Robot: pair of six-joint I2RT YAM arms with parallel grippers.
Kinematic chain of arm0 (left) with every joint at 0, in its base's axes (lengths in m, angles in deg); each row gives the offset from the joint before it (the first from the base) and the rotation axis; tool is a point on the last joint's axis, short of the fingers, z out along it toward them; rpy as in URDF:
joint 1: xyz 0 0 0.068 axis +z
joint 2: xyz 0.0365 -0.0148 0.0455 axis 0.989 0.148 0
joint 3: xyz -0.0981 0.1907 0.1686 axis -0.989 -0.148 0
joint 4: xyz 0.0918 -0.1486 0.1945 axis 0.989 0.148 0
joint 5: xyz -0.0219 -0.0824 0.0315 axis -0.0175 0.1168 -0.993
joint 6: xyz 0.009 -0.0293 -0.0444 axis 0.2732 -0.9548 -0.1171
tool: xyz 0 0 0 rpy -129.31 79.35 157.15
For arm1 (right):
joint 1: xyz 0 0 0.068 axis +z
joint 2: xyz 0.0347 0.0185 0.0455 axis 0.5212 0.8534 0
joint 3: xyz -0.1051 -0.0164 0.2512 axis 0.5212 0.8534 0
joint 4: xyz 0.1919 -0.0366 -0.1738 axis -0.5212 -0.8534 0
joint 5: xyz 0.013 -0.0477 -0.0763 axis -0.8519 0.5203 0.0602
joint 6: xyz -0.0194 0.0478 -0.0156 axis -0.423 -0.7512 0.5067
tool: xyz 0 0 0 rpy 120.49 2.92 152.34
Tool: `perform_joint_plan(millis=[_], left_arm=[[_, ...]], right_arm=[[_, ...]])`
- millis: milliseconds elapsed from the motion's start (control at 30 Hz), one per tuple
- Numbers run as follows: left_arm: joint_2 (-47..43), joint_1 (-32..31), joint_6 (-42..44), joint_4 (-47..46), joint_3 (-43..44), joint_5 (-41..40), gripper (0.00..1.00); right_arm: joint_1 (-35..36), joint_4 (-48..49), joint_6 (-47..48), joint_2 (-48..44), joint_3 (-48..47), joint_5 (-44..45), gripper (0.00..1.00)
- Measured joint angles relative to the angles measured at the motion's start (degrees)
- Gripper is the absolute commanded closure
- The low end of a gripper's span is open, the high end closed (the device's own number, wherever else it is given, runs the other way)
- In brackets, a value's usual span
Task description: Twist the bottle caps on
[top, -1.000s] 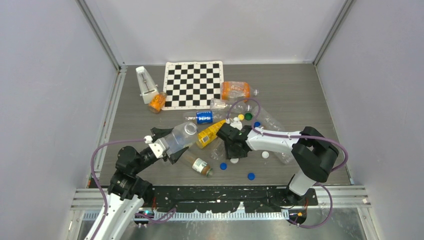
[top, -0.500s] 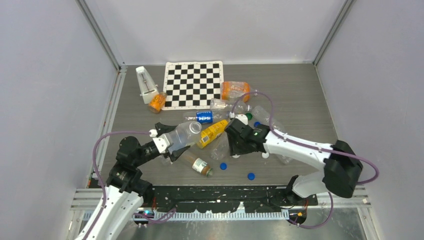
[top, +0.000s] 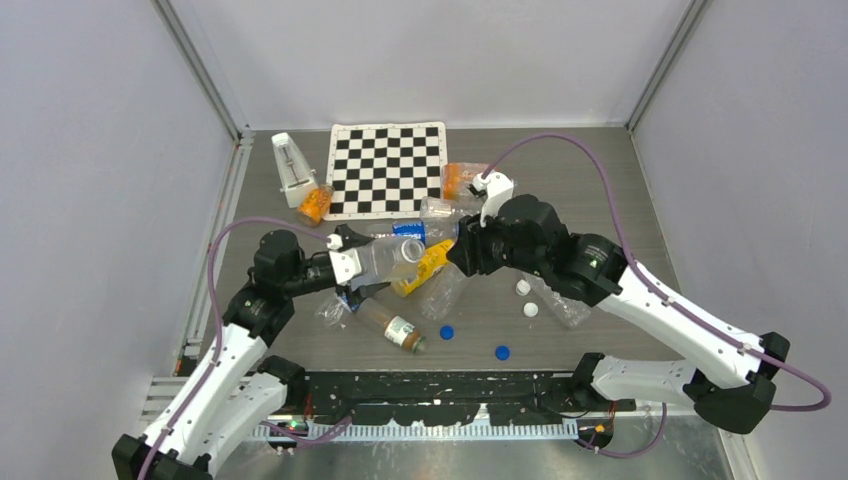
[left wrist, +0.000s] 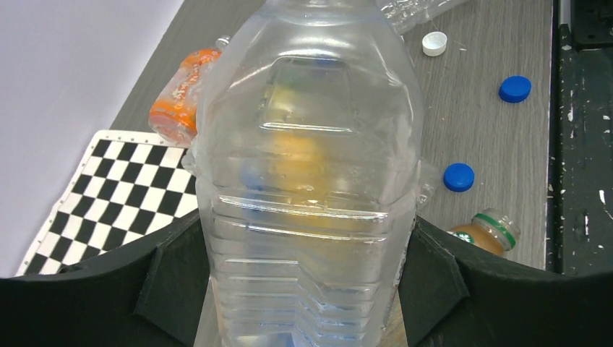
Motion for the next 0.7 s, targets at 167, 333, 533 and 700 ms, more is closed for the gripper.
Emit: perform_joint_plan(millis=[167, 333, 533, 700], left_arm=[[4.2, -0.6, 3.7, 2.6, 5.3, 0.9, 1.0], [5.9, -2.3, 8.0, 5.8, 8.1, 1.1, 1.0], [7.5, -5.1, 12.3, 10.6, 9.9, 0.6, 1.0], [7.5, -6.2, 12.7, 11.5, 10.0, 0.3, 1.0]], right_arm=[[0.0, 3.1, 7.0, -2.6, -0.4, -3.6, 0.96], [0.0, 6.0, 13.1, -4.3, 0.1, -7.6, 0.98], [0.0, 8.5, 17.9, -4.9, 0.1, -14.1, 0.98], [0.0, 10.8, 19.7, -5.0, 0.6, -20.0, 0.98]])
